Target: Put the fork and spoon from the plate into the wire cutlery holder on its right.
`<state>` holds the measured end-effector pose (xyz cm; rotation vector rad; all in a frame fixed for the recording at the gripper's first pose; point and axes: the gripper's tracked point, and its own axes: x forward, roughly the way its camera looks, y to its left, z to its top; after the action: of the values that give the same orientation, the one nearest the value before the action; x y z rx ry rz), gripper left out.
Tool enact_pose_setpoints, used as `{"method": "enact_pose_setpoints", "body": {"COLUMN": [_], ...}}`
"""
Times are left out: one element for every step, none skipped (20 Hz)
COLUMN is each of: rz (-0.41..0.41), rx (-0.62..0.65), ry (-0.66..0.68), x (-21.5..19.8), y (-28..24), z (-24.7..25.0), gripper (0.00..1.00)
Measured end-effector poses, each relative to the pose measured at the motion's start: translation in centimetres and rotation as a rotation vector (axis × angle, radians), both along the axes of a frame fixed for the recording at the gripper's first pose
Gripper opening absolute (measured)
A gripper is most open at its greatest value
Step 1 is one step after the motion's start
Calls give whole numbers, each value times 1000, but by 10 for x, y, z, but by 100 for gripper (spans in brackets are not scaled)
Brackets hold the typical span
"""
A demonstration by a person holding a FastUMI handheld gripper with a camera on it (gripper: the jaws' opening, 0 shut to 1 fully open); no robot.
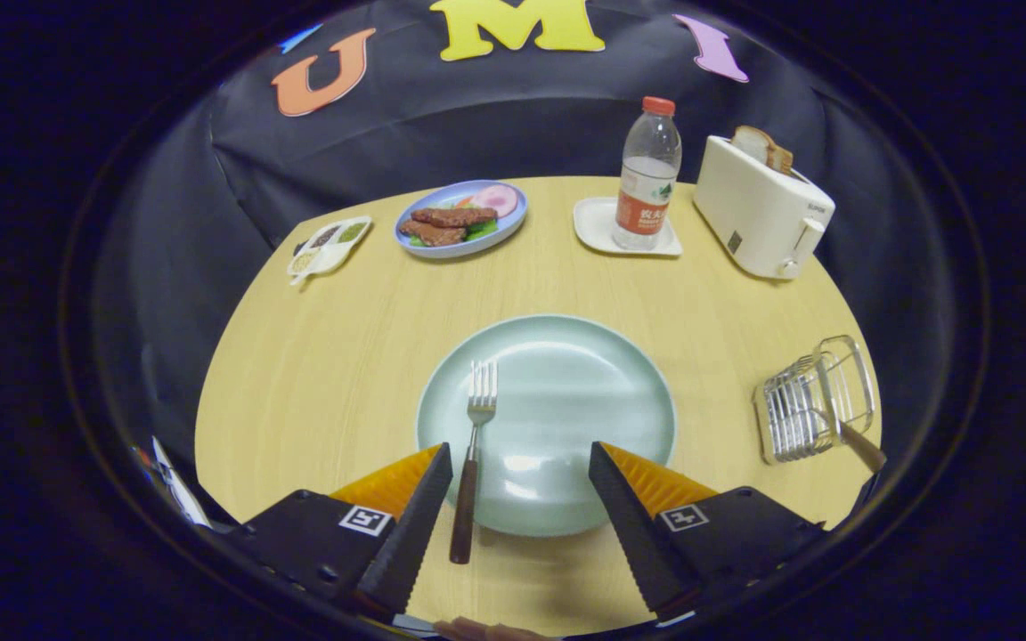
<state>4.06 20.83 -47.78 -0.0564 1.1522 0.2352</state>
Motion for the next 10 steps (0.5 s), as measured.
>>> {"method": "enact_pose_setpoints", "body": {"rz": [-4, -5, -5, -10, -11, -14, -17, -22, -27, -33], "rx": [-2, -2, -8, -19, -15, -10, -13, -16, -15, -23], "ry": [11, 21, 24, 23, 24, 26, 26, 29, 37, 46], "x": [-2, -4, -4, -3, -2, -3, -2, -2, -3, -5], "y": [4, 7, 10, 11, 15, 19, 20, 21, 22, 21], "z": [-5, -10, -13, -17, -18, -21, -23, -28, -32, -36], "gripper": [93, 92, 91, 92, 89, 83, 83, 83, 75, 66]}}
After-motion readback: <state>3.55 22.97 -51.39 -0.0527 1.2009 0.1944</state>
